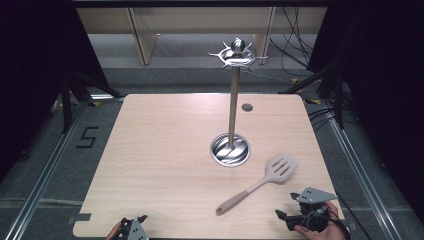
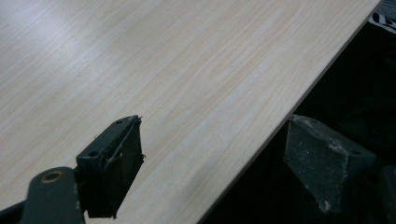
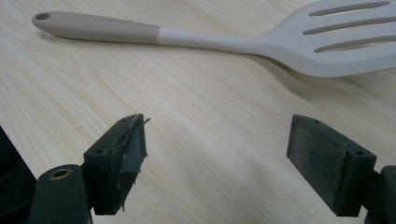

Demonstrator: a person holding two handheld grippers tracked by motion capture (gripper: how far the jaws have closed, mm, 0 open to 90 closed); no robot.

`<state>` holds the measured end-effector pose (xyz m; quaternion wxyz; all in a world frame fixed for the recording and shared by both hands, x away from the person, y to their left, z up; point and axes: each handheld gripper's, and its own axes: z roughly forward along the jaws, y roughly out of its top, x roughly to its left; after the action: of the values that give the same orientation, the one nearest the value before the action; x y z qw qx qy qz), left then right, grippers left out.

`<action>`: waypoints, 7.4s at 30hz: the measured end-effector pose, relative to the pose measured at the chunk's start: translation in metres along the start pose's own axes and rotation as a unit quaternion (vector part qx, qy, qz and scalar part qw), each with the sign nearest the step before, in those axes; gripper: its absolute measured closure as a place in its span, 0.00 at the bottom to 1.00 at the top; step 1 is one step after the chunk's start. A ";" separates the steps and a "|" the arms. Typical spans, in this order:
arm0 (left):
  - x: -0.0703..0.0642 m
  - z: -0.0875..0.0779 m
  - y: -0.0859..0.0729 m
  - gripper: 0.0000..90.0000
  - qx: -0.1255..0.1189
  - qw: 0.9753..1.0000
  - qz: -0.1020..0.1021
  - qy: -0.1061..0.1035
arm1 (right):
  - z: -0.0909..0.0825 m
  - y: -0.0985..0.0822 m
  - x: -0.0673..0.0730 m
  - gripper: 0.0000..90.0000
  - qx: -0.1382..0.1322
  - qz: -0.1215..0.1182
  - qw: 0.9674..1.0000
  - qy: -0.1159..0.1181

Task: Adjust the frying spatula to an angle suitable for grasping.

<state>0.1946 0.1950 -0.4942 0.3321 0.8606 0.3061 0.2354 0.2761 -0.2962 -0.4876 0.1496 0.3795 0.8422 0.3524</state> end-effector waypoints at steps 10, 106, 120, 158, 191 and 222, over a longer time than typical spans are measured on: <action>0.002 -0.001 0.000 0.20 0.014 1.000 0.012 0.004 | 0.001 0.003 0.000 0.26 -0.002 -0.017 1.000 0.003; 0.000 -0.002 0.001 0.20 0.014 1.000 0.024 -0.006 | 0.102 0.107 0.039 0.46 0.204 -0.200 0.953 0.102; 0.000 -0.003 0.001 0.20 0.015 0.999 0.025 -0.014 | 0.094 0.112 0.050 0.68 0.284 -0.222 0.930 0.069; -0.002 -0.002 0.002 0.21 0.014 0.999 0.031 -0.017 | 0.102 0.122 0.042 0.84 0.321 -0.262 0.906 0.088; -0.003 -0.003 0.002 0.21 0.009 0.999 0.029 -0.011 | 0.039 0.119 -0.002 0.85 0.119 -0.199 0.970 0.076; -0.003 -0.004 0.003 0.21 -0.008 1.000 0.014 -0.006 | -0.007 0.130 -0.030 0.85 -0.048 -0.112 0.989 0.079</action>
<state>0.1909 0.1932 -0.4902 0.3374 0.8634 0.2901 0.2376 0.3616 -0.2614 -0.3914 0.1391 0.2465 0.8708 0.4020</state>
